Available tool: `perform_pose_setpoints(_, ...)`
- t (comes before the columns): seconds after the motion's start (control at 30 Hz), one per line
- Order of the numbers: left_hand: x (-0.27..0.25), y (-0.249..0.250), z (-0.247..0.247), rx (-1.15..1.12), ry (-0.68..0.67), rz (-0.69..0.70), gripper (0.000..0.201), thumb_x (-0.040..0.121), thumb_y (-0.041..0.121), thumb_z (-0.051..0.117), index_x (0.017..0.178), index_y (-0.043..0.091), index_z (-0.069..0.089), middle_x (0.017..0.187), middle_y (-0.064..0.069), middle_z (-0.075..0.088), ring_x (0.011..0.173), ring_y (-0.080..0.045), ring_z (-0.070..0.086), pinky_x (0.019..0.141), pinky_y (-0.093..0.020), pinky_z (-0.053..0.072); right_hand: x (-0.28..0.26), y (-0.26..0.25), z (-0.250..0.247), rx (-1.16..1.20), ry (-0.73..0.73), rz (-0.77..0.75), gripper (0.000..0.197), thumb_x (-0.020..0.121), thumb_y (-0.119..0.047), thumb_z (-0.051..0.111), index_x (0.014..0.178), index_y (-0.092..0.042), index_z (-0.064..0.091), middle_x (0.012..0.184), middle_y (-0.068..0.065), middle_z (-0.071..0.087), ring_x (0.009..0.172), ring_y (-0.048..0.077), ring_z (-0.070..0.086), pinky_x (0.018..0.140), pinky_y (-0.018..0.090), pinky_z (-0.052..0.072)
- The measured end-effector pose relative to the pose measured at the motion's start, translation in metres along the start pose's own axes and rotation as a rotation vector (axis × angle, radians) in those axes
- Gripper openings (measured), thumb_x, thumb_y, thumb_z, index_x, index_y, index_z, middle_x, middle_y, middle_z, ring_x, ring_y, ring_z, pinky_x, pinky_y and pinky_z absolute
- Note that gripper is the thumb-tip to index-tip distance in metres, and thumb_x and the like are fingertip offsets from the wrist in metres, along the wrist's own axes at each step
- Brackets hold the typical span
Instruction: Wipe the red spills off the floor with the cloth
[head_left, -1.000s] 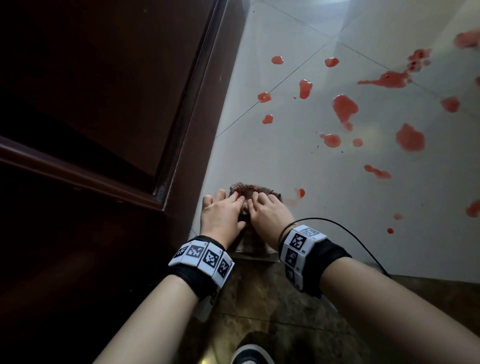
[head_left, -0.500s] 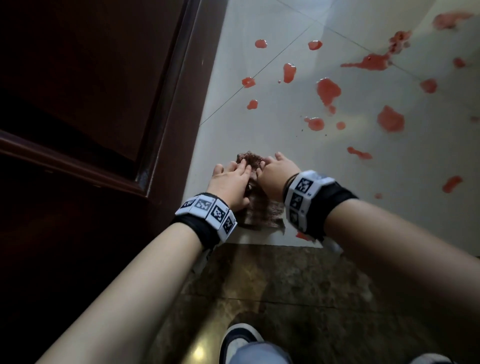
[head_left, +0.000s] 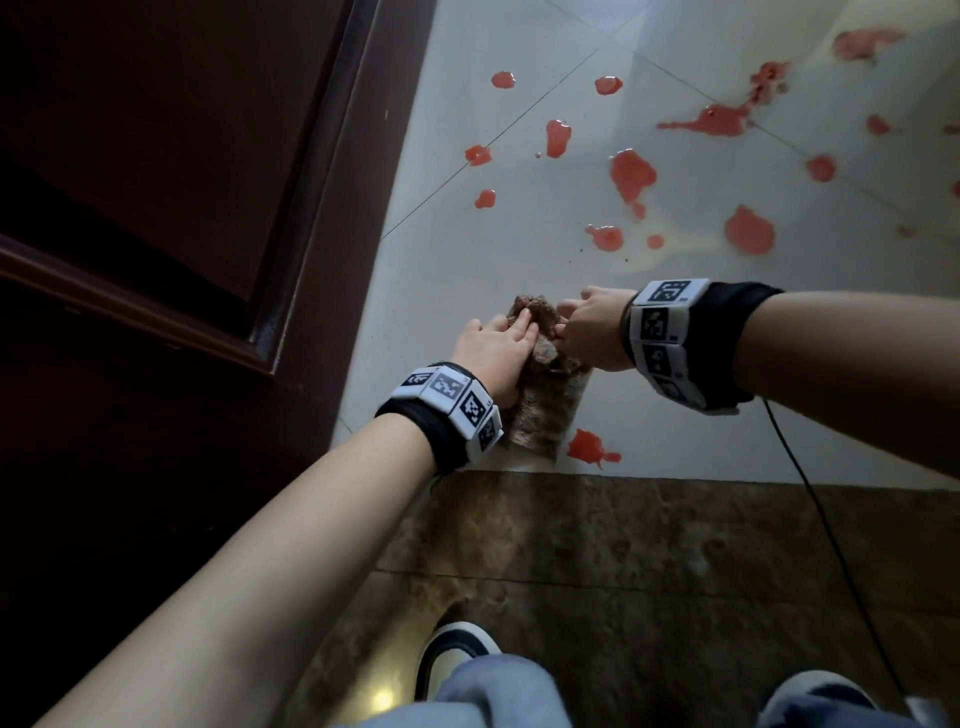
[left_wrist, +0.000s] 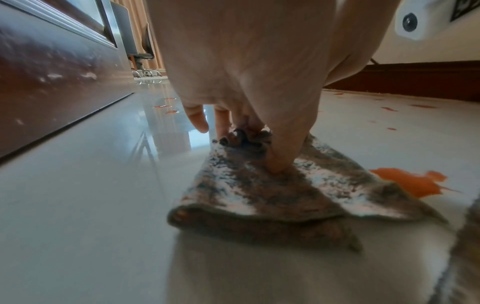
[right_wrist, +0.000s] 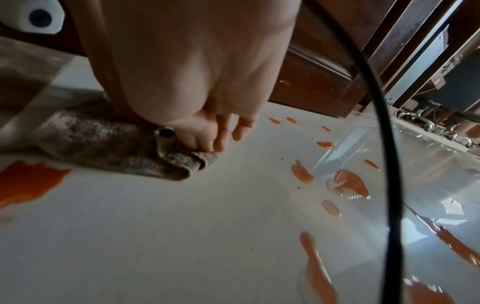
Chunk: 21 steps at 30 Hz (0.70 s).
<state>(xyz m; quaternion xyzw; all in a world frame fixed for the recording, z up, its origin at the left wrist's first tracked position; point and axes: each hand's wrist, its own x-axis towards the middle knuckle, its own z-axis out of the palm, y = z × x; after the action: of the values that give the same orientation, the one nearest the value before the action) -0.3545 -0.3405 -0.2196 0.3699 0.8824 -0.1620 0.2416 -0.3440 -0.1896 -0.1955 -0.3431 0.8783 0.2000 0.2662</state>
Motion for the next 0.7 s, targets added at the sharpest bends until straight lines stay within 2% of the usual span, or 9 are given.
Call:
perform_pose_setpoints(0.17, -0.005, 0.015, 0.004, 0.002, 0.022, 0.04, 0.079, 0.088, 0.033, 0.052, 0.152, 0.014, 0.009, 0.161, -0.005, 0.004, 0.141, -0.022, 0.024, 0.104, -0.036, 0.033, -0.023, -0.003, 0.007, -0.036, -0.041, -0.048, 0.043, 0.097, -0.016, 0.033, 0.14, -0.018, 0.037, 0.138, -0.005, 0.045, 0.124, 0.019, 0.038, 0.092, 0.029, 0.039)
perform_pose_setpoints(0.3, -0.012, 0.027, 0.008, 0.002, 0.05, 0.029, 0.076, 0.09, 0.033, 0.049, 0.151, 0.011, 0.009, 0.16, -0.008, 0.006, 0.141, -0.023, 0.024, 0.103, -0.036, 0.034, -0.031, -0.007, 0.01, -0.062, -0.065, -0.048, 0.044, 0.097, -0.015, 0.031, 0.141, -0.016, 0.035, 0.141, -0.003, 0.043, 0.123, 0.02, 0.04, 0.091, 0.03, 0.04)
perform_pose_setpoints(0.47, -0.025, 0.04, 0.013, 0.005, 0.049, 0.07, 0.082, 0.088, 0.044, 0.049, 0.151, 0.01, 0.008, 0.16, -0.009, 0.005, 0.141, -0.024, 0.024, 0.104, -0.037, 0.034, -0.044, -0.015, 0.019, -0.052, -0.097, -0.06, 0.045, 0.097, -0.016, 0.032, 0.142, -0.015, 0.034, 0.143, -0.001, 0.042, 0.124, 0.021, 0.039, 0.092, 0.03, 0.039)
perform_pose_setpoints(0.7, -0.045, 0.074, 0.024, 0.011, 0.038, 0.026, 0.083, 0.093, 0.049, 0.04, 0.15, 0.001, 0.003, 0.159, -0.018, 0.003, 0.141, -0.027, 0.023, 0.102, -0.038, 0.034, -0.068, -0.032, 0.025, -0.037, -0.17, -0.079, 0.061, 0.093, -0.014, 0.035, 0.151, -0.013, 0.015, 0.158, -0.003, 0.018, 0.132, 0.02, 0.032, 0.098, 0.031, 0.037)
